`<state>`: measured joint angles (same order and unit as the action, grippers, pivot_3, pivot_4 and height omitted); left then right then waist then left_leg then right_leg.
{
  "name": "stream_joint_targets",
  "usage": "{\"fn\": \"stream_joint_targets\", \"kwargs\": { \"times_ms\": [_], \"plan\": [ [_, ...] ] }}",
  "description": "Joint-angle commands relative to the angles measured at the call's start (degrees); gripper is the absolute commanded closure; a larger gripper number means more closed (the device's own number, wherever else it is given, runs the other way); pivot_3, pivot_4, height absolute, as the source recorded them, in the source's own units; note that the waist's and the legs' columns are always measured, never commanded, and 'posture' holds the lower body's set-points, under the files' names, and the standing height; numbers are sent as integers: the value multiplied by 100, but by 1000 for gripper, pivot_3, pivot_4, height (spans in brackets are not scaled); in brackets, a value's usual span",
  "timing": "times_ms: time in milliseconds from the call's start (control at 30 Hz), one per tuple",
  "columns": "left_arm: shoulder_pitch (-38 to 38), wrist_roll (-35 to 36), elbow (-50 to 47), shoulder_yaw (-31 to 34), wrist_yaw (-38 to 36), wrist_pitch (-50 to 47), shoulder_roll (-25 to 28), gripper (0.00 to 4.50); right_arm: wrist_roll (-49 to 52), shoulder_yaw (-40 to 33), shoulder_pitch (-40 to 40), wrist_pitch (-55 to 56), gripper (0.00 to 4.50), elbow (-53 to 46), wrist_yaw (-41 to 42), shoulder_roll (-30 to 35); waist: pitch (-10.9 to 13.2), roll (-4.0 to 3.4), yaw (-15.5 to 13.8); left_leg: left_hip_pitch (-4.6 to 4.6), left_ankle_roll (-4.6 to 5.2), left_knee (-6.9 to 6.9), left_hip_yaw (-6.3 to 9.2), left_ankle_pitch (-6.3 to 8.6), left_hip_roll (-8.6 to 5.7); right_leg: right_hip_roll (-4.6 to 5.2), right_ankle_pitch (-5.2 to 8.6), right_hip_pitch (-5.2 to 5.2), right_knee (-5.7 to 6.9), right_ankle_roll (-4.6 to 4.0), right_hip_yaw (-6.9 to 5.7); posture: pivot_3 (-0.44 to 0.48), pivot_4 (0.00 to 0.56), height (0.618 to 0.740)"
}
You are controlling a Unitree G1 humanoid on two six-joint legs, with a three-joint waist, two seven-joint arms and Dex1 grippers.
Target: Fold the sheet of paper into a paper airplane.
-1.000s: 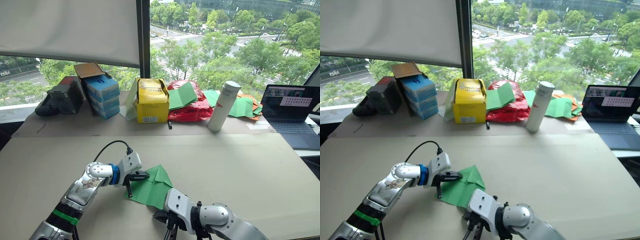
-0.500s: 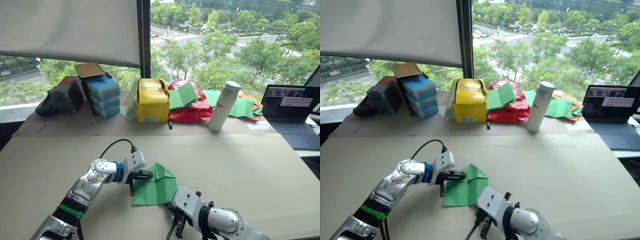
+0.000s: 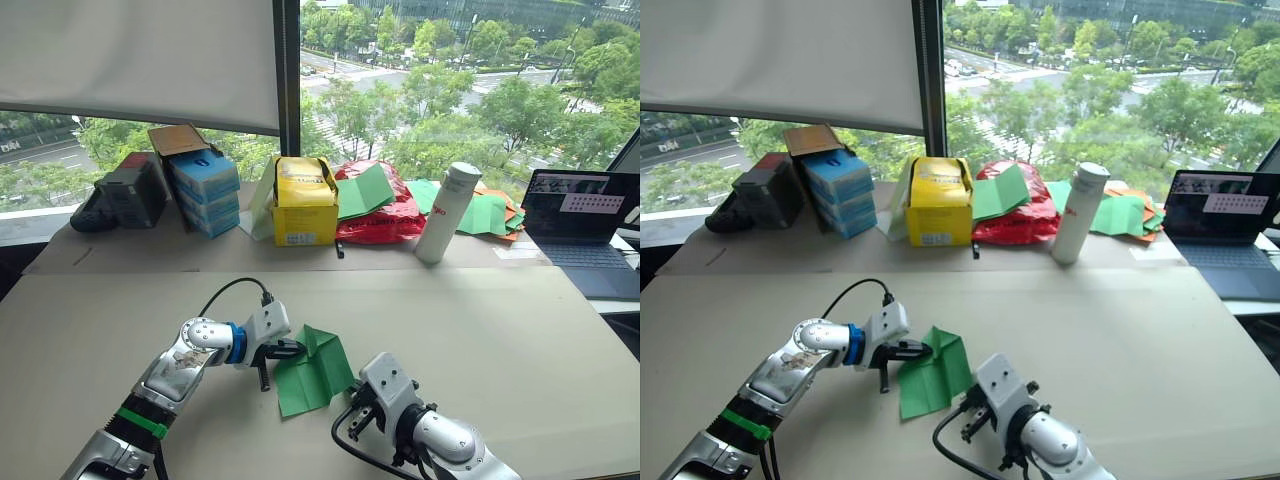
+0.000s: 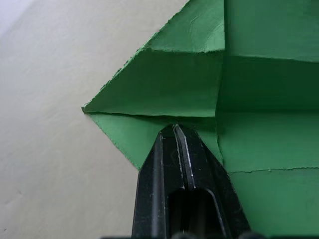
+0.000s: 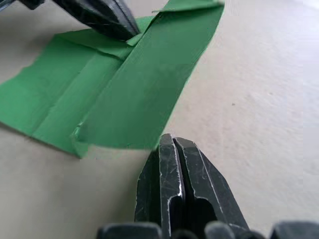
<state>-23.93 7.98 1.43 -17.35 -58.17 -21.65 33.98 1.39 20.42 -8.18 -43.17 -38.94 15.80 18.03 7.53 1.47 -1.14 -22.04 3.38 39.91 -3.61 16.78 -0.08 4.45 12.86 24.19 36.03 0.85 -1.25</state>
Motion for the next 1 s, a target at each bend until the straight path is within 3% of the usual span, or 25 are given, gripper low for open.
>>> {"fn": "stream_joint_targets", "kwargs": {
  "times_ms": [33, 567, 867, 1000],
  "plan": [
    [-28, -167, 204, -62, 14, -21, 0, 4480, 150, 24, -6, 401, 4500, -145, 48, -161, 0, 0, 25, 0, 0, 0, 0, 0, 0, -1, 0, 0, 0, 0, 0, 0, 150, 740],
    [-63, 117, -151, -53, -192, -350, -105, 4480, 253, 171, 1671, 1424, 4500, 1874, 770, -686, 3, -3, 50, 0, -1, -1, -1, -1, -3, -5, 0, 1, 4, -1, -1, 0, 150, 740],
    [96, 426, -51, 178, -91, -836, -368, 4480, 205, 227, 1754, 1551, 4500, 1985, 1018, -539, 4, -6, 50, -6, -1, -1, -1, -1, -5, -4, 0, 5, 3, 0, -1, 0, 150, 740],
    [262, 459, -153, 404, -38, -918, -163, 4480, 181, 260, 1795, 1549, 4500, 1982, 1080, -526, 4, -6, 68, -3, -2, -1, -1, -1, -3, -5, 0, 6, 6, 0, 1, 0, 150, 740]
  ]
}}
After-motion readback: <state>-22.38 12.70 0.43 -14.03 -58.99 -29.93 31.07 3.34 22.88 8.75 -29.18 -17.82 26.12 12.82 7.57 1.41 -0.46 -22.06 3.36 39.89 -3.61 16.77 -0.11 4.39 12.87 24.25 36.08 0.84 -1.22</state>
